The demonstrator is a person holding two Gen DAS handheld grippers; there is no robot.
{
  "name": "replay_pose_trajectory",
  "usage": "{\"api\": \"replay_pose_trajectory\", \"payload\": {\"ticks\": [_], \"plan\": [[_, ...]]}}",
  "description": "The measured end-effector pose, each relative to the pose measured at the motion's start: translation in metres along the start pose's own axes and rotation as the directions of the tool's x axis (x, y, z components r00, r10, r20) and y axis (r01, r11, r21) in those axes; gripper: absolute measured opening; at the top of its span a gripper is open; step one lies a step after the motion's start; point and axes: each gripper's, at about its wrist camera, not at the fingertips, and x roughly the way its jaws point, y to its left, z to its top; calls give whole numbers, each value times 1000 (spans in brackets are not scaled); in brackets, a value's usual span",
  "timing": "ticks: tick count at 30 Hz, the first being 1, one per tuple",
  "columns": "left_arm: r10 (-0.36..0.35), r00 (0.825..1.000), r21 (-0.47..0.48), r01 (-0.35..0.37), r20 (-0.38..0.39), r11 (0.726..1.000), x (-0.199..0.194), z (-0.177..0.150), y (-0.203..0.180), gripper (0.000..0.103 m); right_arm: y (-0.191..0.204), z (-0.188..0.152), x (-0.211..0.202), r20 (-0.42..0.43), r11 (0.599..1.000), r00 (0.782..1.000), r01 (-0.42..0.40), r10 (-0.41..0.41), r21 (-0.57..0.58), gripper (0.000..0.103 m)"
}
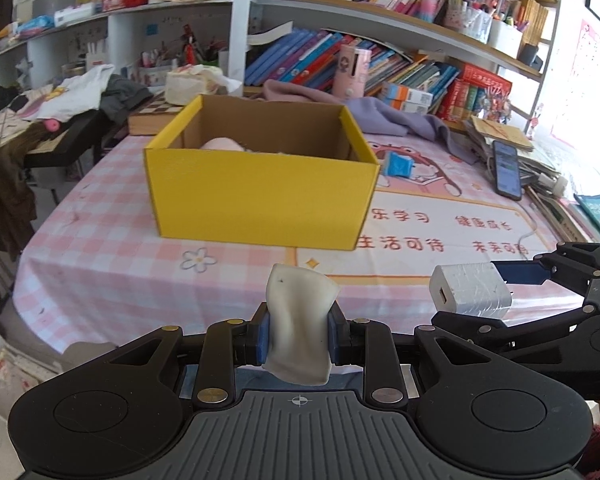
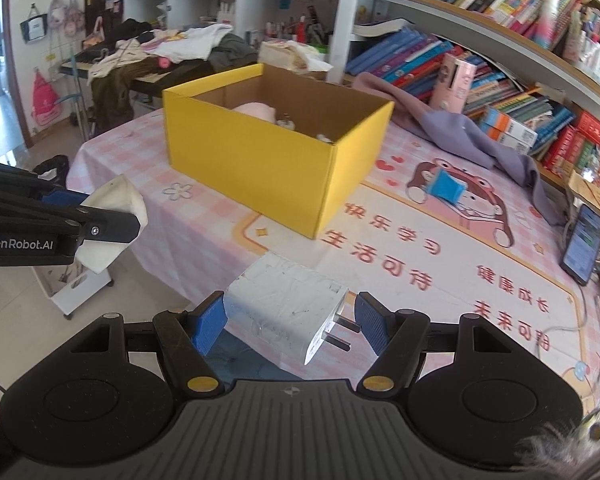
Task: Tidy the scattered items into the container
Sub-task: 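Lift the cream block and carry both tools toward the yellow box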
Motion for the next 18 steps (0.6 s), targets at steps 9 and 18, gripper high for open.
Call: {"api": "replay_pose_trajectory", "payload": {"ticks": [9, 18], "plan": [[30, 999, -21, -31, -14, 999, -7, -5, 18, 26, 23, 8, 8, -6, 997, 998, -56, 55, -44, 68], [45, 999, -56, -47, -29, 997, -6, -7, 34, 26, 37, 19, 17, -18, 991, 995, -101, 100, -92, 68]]}}
